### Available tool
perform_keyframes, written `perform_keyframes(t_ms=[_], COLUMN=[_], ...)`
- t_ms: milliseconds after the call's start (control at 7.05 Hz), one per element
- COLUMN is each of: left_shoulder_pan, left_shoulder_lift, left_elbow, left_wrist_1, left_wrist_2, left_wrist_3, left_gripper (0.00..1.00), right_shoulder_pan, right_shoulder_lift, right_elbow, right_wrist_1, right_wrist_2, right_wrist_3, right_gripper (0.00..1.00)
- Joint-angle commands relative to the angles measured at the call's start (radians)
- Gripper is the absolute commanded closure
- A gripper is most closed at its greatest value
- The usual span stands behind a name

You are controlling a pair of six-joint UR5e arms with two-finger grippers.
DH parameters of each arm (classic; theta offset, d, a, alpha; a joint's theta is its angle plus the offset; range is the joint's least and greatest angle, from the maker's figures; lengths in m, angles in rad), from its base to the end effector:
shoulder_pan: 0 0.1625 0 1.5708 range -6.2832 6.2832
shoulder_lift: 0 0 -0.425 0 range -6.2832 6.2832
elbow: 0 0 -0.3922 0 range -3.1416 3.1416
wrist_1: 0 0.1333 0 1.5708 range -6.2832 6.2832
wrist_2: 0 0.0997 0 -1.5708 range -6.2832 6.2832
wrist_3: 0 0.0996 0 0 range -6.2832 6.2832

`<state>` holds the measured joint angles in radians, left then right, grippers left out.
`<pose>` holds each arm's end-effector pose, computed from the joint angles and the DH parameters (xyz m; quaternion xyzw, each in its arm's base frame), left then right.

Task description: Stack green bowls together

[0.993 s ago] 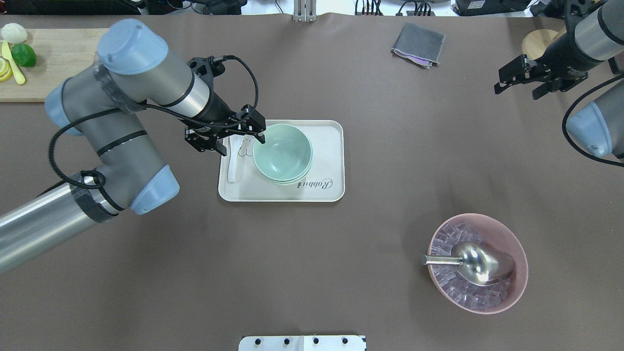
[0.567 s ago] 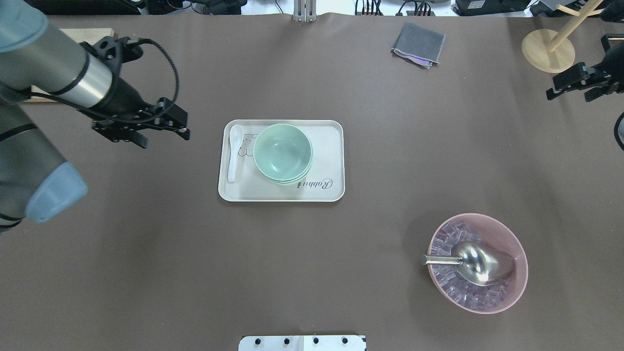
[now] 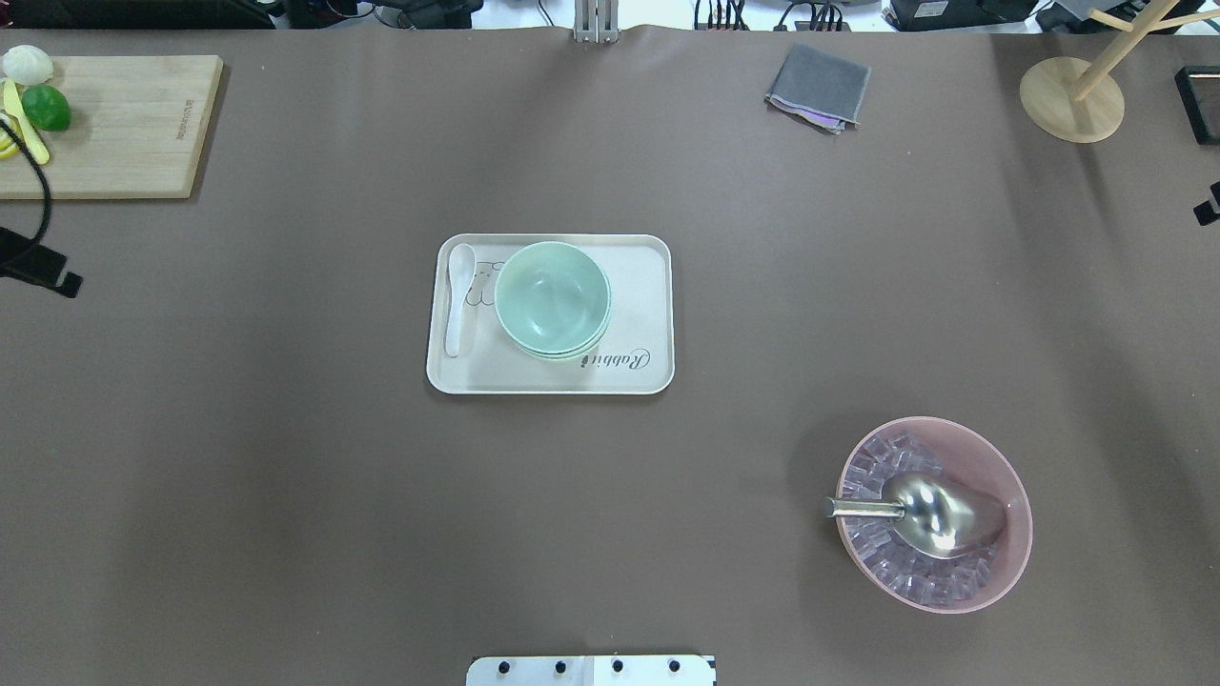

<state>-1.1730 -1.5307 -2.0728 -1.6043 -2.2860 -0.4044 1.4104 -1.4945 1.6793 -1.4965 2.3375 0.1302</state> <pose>0.1146 -0.4481 0.4311 0.0789 0.4021 0.0828 0.9084 -0.0217 -0.5361 0.5580 0.0648 -0.3843 -0.0622 0.9188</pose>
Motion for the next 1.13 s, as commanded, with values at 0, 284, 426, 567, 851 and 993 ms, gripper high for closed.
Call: perform_keyframes(t_ms=[0, 284, 426, 567, 851, 993], left_shoulder_pan=[-0.107, -0.148, -0.233, -0.294, -0.347, -0.373], left_shoulder_lift=[0.133, 0.199, 0.198, 0.192, 0.182, 0.182], left_elbow=[0.026, 0.075, 0.127, 0.158, 0.222, 0.229], left_wrist_1=[-0.002, -0.029, -0.038, -0.036, -0.025, -0.026], left_wrist_2=[-0.001, -0.007, -0.012, -0.012, -0.016, -0.017], left_wrist_3=[0.251, 0.269, 0.377, 0.485, 0.495, 0.483], left_gripper=[0.02, 0.02, 0.02, 0.02, 0.02, 0.02], right_shoulder_pan=[0.041, 0.047, 0.047, 0.047, 0.047, 0.047], right_shoulder_lift=[-0.047, -0.049, -0.047, -0.046, -0.041, -0.041], right_elbow=[-0.012, -0.030, -0.030, -0.030, -0.030, -0.030], right_wrist_1=[-0.008, -0.001, 0.001, 0.002, 0.002, 0.002], right_wrist_2=[0.002, 0.011, 0.008, 0.009, -0.003, -0.003], right_wrist_3=[-0.104, -0.138, -0.138, -0.138, -0.136, -0.136], right_gripper=[0.00, 0.00, 0.00, 0.00, 0.00, 0.00])
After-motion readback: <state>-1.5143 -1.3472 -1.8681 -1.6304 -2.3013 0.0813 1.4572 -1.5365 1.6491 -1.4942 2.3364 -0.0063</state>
